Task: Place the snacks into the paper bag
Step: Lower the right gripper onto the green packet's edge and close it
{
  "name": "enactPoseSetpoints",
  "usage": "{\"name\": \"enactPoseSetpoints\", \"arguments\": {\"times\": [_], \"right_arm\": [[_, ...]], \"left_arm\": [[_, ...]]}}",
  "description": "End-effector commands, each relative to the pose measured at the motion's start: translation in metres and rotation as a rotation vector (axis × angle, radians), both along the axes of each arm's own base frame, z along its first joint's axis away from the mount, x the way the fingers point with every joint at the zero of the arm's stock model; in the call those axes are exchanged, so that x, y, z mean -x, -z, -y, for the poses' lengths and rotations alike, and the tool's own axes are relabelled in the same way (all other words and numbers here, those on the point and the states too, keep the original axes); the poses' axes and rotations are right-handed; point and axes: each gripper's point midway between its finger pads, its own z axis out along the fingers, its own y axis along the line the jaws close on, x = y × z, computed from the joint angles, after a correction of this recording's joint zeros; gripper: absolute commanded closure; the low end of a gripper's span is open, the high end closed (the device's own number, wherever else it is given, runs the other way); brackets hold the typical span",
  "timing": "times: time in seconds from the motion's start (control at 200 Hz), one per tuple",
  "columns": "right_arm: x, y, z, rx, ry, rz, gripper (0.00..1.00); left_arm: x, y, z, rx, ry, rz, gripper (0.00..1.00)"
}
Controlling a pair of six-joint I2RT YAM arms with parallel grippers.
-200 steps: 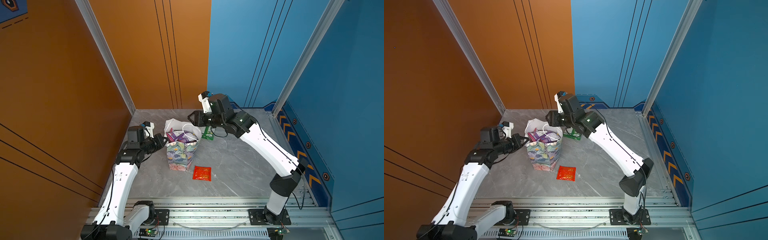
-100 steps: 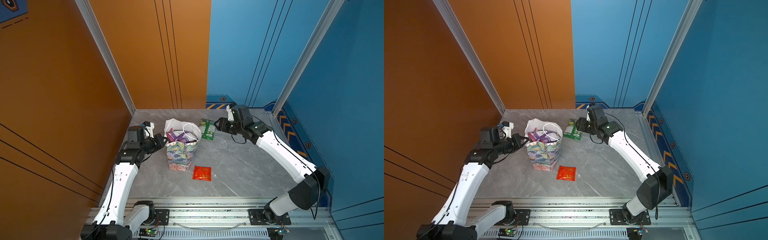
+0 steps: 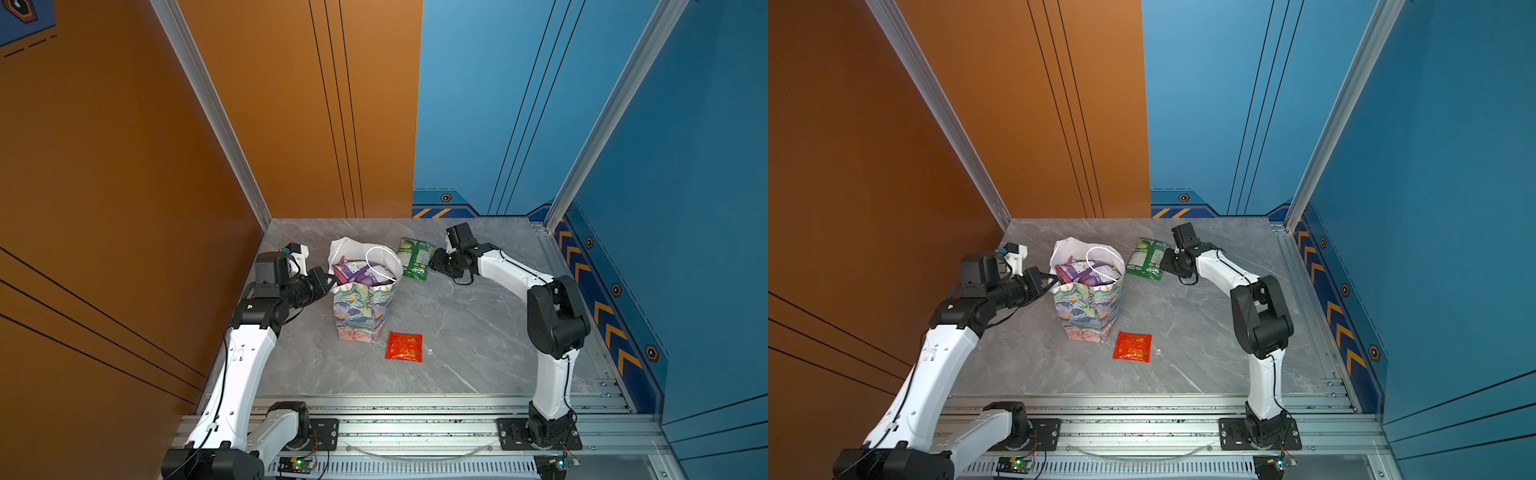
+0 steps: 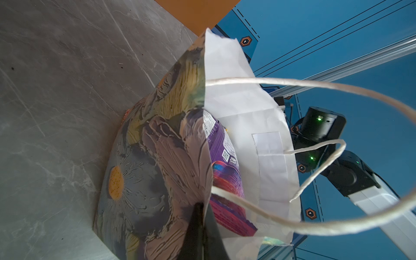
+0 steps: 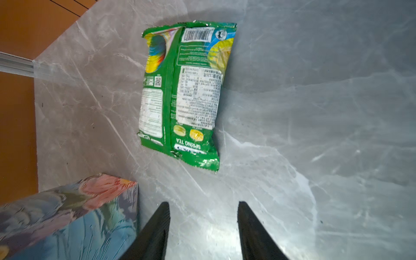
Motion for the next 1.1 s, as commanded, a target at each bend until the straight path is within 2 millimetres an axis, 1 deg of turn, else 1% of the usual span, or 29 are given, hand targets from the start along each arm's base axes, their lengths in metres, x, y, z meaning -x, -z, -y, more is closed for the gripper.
{"name": "enactPoseSetpoints", "arguments": {"times": [0.0, 0.12, 0.13, 0.15, 0.275, 0.315, 0.325, 0.345, 0.415, 0.5, 0.571, 0.616, 0.661, 0.781, 0.846, 0.856, 0.891, 0.966, 0.981, 1.046, 1.096], "right_arm": [[-0.022, 0.000, -0.012, -0.034, -0.023, 0.027, 0.50], [-0.032, 0.020, -0.017, -0.033, -0.028, -0.005, 0.50], [-0.033, 0.021, -0.017, -0.034, -0.028, -0.004, 0.50], [-0.034, 0.023, -0.018, -0.033, -0.027, -0.005, 0.50], [-0.045, 0.035, -0.017, -0.008, -0.012, -0.010, 0.50], [-0.043, 0.044, -0.016, -0.002, -0.011, -0.031, 0.51], [-0.048, 0.037, -0.018, -0.010, -0.012, -0.014, 0.50], [-0.051, 0.036, -0.019, -0.014, -0.012, -0.009, 0.51], [-0.053, 0.043, -0.021, -0.019, -0.012, -0.020, 0.51], [-0.056, 0.047, -0.027, -0.045, -0.017, -0.023, 0.53], [-0.058, 0.049, -0.028, -0.055, -0.010, -0.022, 0.54], [-0.058, 0.051, -0.027, -0.054, -0.004, -0.022, 0.57], [-0.058, 0.053, -0.026, -0.056, 0.002, -0.023, 0.62], [-0.059, 0.056, -0.024, -0.076, 0.019, -0.019, 0.82], [-0.062, 0.051, -0.024, -0.099, 0.027, -0.010, 0.94], [-0.057, 0.058, -0.022, -0.093, 0.027, -0.027, 0.95], [-0.055, 0.059, -0.019, -0.094, 0.031, -0.034, 0.99], [-0.049, 0.054, -0.015, -0.080, 0.026, -0.026, 1.00], [-0.048, 0.056, -0.014, -0.074, 0.025, -0.029, 1.00], [-0.039, 0.050, -0.011, -0.060, 0.019, -0.029, 1.00], [-0.030, 0.049, -0.007, -0.056, 0.015, -0.042, 1.00]], "left_arm": [[-0.002, -0.006, 0.000, 0.007, 0.010, 0.005, 1.00], [-0.001, -0.003, 0.000, 0.004, 0.011, -0.003, 1.00], [-0.003, -0.013, 0.000, 0.003, 0.011, 0.020, 1.00], [-0.003, -0.016, 0.000, 0.005, 0.009, 0.025, 1.00], [-0.003, -0.015, 0.000, 0.002, 0.010, 0.019, 1.00], [-0.003, -0.015, 0.000, 0.003, 0.010, 0.019, 1.00], [-0.003, -0.014, 0.000, 0.003, 0.010, 0.016, 1.00], [-0.004, -0.014, 0.000, 0.002, 0.010, 0.017, 1.00], [-0.004, -0.013, -0.001, 0.001, 0.007, 0.013, 1.00], [-0.004, -0.012, -0.001, 0.001, 0.006, 0.012, 1.00], [-0.004, -0.012, -0.001, -0.001, 0.007, 0.012, 1.00], [-0.004, -0.011, -0.002, -0.001, 0.004, 0.009, 1.00], [-0.005, -0.011, -0.002, -0.002, 0.004, 0.010, 1.00], [-0.005, -0.010, -0.002, -0.001, 0.005, 0.007, 1.00], [-0.005, -0.011, -0.002, -0.001, 0.004, 0.009, 1.00], [-0.005, -0.011, -0.002, -0.001, 0.005, 0.010, 1.00], [-0.004, -0.010, -0.002, -0.001, 0.004, 0.008, 1.00], [-0.004, -0.010, -0.003, -0.001, 0.003, 0.008, 1.00], [-0.004, -0.009, -0.003, -0.002, 0.003, 0.005, 1.00], [-0.004, -0.008, -0.003, -0.002, 0.003, 0.004, 1.00], [-0.004, -0.008, -0.003, -0.002, 0.004, 0.003, 1.00]]}}
